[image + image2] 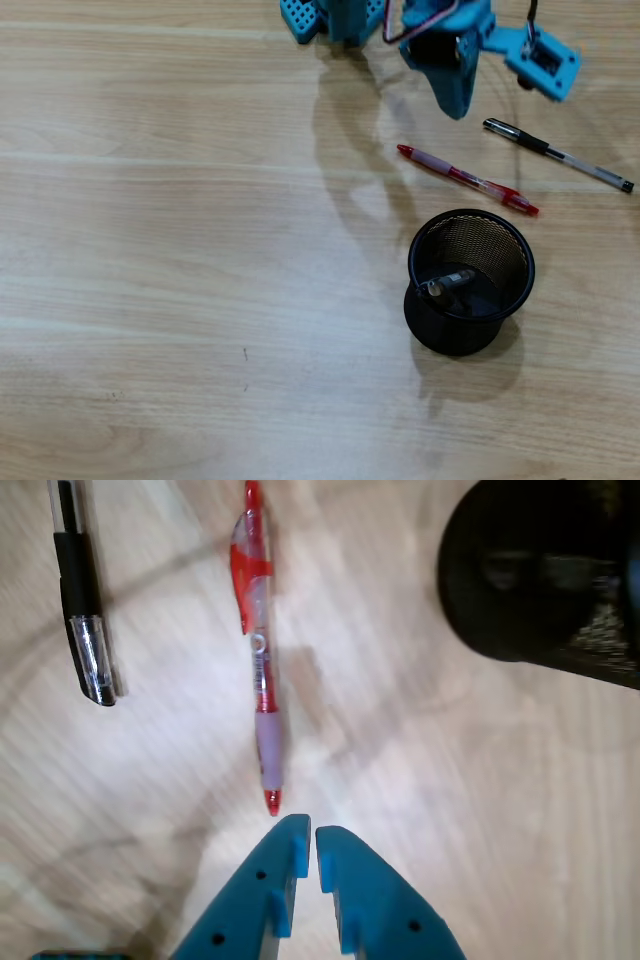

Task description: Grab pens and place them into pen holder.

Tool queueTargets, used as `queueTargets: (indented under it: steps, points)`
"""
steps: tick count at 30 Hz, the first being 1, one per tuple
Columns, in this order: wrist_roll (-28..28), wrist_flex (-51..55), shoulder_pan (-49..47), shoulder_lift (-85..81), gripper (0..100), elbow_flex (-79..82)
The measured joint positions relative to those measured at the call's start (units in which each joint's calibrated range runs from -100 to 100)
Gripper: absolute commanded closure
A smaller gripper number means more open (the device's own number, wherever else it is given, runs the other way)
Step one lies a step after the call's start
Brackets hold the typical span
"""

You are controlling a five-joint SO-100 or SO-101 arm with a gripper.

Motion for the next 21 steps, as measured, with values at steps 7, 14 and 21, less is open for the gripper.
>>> queueTargets:
  steps: [7, 14, 21]
  points:
    - [-0.9, -4.7, -3.2, 9.6, 98, 0.0]
    - [-2.0, -5.4, -4.7, 11.6, 75, -0.2]
    - [-3.1, -5.4, -5.8, 11.7, 73, 1.9]
